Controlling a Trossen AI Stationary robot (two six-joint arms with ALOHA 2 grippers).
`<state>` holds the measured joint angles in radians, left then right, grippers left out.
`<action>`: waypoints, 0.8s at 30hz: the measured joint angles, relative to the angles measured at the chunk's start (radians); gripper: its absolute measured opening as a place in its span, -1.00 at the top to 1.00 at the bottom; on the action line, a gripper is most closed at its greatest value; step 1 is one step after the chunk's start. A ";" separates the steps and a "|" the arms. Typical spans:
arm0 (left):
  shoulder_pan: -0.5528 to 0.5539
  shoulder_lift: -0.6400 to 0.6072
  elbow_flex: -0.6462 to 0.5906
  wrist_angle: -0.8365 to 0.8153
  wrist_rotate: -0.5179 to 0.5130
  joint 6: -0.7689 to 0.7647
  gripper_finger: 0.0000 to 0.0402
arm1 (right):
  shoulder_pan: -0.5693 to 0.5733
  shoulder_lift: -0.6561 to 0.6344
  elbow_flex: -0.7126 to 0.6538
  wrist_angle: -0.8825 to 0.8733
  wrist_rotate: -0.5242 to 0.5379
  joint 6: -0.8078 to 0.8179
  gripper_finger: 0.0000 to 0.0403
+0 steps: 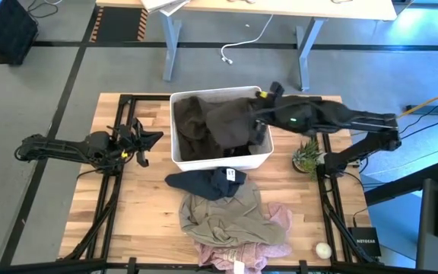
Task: Sort clothes
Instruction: Put the gray jacket into the laundry bin, then put the blue shorts into the laundry bin
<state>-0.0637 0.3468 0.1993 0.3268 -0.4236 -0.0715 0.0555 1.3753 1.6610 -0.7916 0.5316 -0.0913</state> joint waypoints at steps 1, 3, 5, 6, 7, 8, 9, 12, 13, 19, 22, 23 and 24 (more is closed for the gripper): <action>0.000 0.000 0.000 -0.002 0.000 0.000 0.98 | 0.022 -0.001 0.041 -0.039 0.000 0.030 -0.08; 0.000 0.000 0.000 -0.003 0.000 0.000 0.98 | 0.070 -0.004 0.106 -0.092 -0.008 0.113 -0.10; 0.000 0.000 0.000 -0.003 0.000 0.000 0.98 | 0.121 -0.006 0.149 -0.141 -0.046 0.187 -0.10; 0.000 0.000 0.000 -0.003 0.000 -0.001 0.98 | 0.149 -0.006 0.159 -0.155 -0.071 0.218 -0.10; 0.000 0.000 0.000 -0.004 0.000 -0.005 0.98 | 0.180 -0.006 0.160 -0.162 -0.089 0.243 -0.09; 0.000 0.000 0.000 -0.003 0.000 -0.008 0.98 | 0.211 -0.005 0.160 -0.172 -0.101 0.265 -0.08; 0.000 0.000 0.000 -0.003 0.000 -0.008 0.98 | 0.243 -0.003 0.157 -0.183 -0.105 0.281 -0.08; 0.000 0.000 0.000 -0.002 0.000 -0.009 0.98 | 0.342 0.009 0.125 -0.206 -0.093 0.323 -0.05; 0.000 0.000 0.000 -0.002 0.000 -0.011 0.98 | 0.371 0.017 0.109 -0.214 -0.081 0.335 -0.05; 0.000 0.000 0.000 -0.002 0.000 -0.008 0.98 | 0.494 0.077 -0.028 -0.207 -0.054 0.403 -0.04; 0.000 0.000 0.000 -0.002 0.000 -0.008 0.98 | 0.525 0.126 -0.100 -0.202 -0.054 0.410 -0.04; 0.000 0.000 0.000 -0.002 0.000 -0.008 0.98 | 0.532 0.145 -0.120 -0.203 -0.054 0.410 -0.04; 0.000 0.000 0.000 -0.002 0.000 -0.008 0.98 | 0.538 0.162 -0.140 -0.202 -0.054 0.409 -0.04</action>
<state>-0.0636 0.3470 0.1993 0.3248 -0.4232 -0.0792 0.5932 1.5371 1.5213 -0.9932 0.4779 0.3176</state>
